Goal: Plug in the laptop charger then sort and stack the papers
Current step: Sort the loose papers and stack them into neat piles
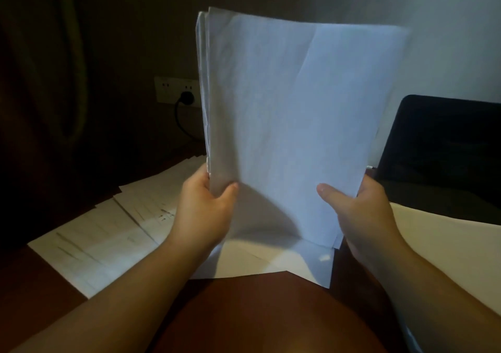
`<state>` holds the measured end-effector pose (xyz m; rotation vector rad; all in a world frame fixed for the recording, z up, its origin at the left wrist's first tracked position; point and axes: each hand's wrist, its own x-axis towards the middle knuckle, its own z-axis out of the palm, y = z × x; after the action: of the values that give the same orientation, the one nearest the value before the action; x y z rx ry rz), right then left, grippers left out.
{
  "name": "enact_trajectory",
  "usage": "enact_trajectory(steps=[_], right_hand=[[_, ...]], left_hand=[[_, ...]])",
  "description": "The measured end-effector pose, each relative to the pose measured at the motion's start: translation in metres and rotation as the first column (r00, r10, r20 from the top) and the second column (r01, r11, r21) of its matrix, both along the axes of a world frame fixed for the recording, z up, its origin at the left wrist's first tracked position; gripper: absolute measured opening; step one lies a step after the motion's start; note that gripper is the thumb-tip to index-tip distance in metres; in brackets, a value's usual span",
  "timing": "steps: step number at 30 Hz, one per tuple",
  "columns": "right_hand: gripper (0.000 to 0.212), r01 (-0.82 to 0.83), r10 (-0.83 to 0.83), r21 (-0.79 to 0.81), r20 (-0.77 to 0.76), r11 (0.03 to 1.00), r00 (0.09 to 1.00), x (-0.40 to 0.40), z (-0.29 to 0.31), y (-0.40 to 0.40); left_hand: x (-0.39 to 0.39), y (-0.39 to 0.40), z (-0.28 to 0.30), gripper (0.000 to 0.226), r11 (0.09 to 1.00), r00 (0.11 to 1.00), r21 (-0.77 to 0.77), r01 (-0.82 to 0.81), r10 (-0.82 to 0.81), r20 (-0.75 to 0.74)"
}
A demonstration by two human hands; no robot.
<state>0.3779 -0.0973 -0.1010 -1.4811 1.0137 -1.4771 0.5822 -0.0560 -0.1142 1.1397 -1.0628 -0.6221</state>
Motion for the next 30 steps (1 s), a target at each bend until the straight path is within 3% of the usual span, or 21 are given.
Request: enact_trajectory(steps=[4,11,23,30], right_hand=[[0.028,0.002,-0.002,-0.001,0.026,1.0,1.0,0.002,-0.001,-0.001],[0.024,0.054,-0.052,-0.03,0.069,0.998,0.996,0.007,-0.001,0.003],[0.017,-0.07,0.06,0.086,0.112,0.994,0.992,-0.004,0.041,0.01],[0.017,0.031,-0.031,0.114,-0.003,0.993,1.0,-0.03,0.066,0.024]], left_hand=[[0.003,-0.004,-0.004,0.051,0.999,0.998,0.028,0.025,-0.023,-0.063],[0.004,-0.007,-0.01,0.043,0.999,1.0,0.048,0.026,-0.026,0.011],[-0.002,0.009,0.022,0.046,0.999,0.995,0.008,-0.031,0.03,0.091],[-0.011,0.017,0.055,0.043,0.996,0.983,0.083,0.032,-0.046,0.175]])
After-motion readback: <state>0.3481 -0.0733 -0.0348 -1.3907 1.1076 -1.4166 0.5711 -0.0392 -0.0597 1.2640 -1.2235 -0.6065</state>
